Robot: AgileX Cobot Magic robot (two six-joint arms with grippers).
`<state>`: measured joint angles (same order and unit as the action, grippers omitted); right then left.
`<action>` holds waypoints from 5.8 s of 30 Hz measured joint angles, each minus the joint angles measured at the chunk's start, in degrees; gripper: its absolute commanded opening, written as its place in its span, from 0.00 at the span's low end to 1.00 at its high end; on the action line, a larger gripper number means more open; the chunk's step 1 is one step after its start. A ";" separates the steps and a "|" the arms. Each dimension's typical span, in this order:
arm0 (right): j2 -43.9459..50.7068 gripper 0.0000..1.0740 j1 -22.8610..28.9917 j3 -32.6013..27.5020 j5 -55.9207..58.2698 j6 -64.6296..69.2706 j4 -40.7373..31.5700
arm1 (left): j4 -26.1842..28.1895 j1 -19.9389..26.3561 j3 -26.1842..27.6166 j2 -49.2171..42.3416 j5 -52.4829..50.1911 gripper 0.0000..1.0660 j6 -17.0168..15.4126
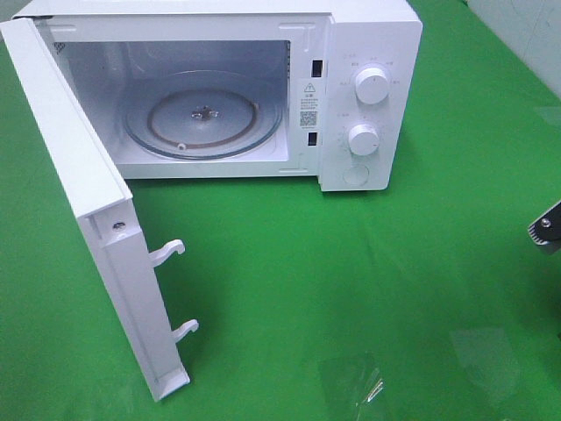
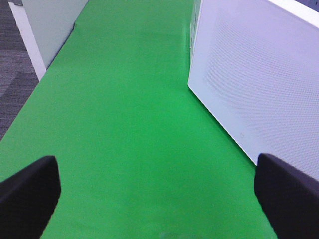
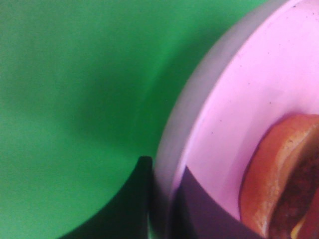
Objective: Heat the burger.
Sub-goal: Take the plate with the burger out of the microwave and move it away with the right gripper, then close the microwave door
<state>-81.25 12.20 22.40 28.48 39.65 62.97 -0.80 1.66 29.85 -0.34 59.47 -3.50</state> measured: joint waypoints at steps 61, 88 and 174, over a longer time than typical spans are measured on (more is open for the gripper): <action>38.56 0.74 0.00 12.78 17.07 -32.43 -57.07 | 0.00 0.00 0.00 0.00 0.00 0.94 0.00; 74.94 0.71 -5.39 9.68 31.51 -30.88 -58.27 | 0.00 0.00 0.00 0.00 0.00 0.94 0.00; 81.53 0.71 -9.51 6.19 29.74 -31.34 -58.27 | -3.32 0.00 2.35 25.32 -27.62 0.09 0.06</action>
<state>0.29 2.69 28.59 58.21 8.31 4.70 -4.13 1.66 32.20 24.98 31.86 -3.44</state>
